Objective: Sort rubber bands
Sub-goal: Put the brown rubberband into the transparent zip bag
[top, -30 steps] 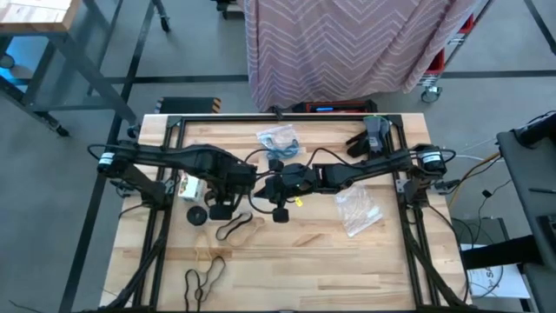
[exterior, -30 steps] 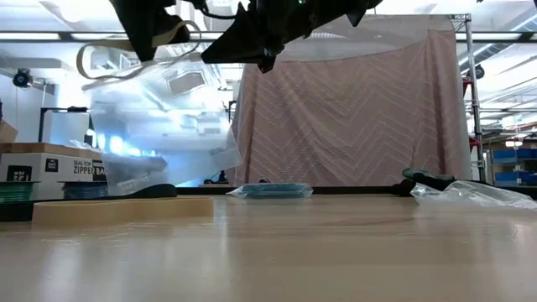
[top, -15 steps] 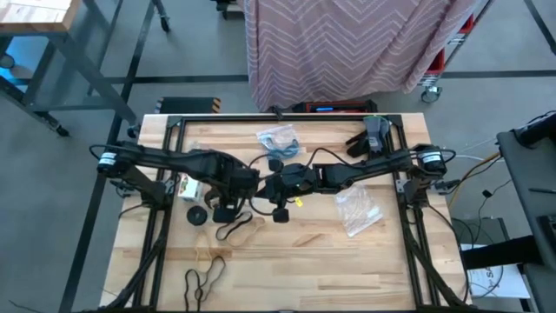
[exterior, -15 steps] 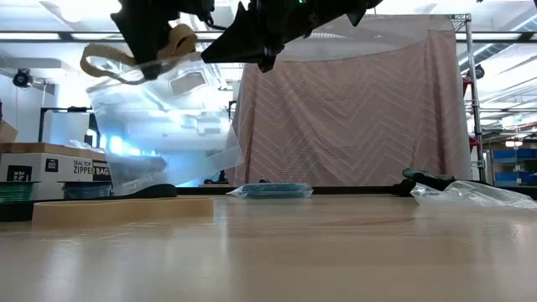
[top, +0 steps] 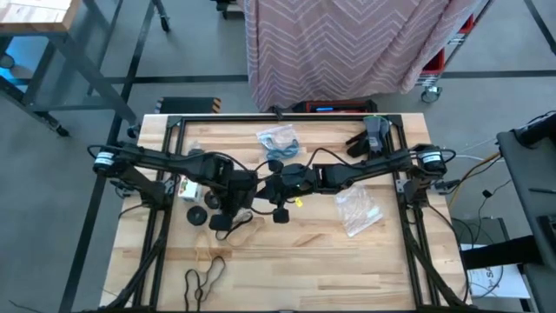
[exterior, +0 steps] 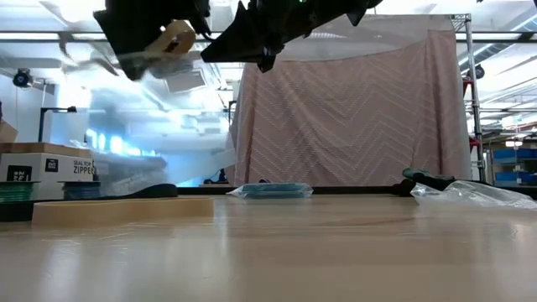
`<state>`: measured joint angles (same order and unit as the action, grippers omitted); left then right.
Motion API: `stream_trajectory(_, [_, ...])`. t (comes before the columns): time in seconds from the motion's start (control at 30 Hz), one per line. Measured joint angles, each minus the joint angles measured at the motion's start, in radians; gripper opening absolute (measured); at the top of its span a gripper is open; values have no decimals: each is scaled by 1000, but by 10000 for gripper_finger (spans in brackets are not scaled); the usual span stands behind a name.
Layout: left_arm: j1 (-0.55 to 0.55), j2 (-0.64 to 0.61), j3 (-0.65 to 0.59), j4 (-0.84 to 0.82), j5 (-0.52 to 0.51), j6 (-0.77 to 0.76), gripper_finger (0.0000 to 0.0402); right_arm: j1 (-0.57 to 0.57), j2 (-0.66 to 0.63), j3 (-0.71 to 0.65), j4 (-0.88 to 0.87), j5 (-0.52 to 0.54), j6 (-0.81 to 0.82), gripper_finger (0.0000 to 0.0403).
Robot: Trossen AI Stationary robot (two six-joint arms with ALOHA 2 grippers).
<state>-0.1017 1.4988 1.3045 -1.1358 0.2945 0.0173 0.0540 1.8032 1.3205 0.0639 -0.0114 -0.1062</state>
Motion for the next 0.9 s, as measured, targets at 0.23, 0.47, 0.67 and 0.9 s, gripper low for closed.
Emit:
stream_trajectory(0.23, [14,-41,-46,28,36,-10,0,0,-2,0,2,3,-1,0])
stream_trajectory(0.47, [45,-65,-137,10,82,-106,0,-1,-2,0,-1,1,0,0])
stream_trajectory(0.67, [45,-95,-161,-8,117,-138,0,0,-2,0,2,-4,-6,0])
stream_trajectory(0.9, [52,-108,-145,3,199,-123,0,0,-2,0,4,2,-5,0])
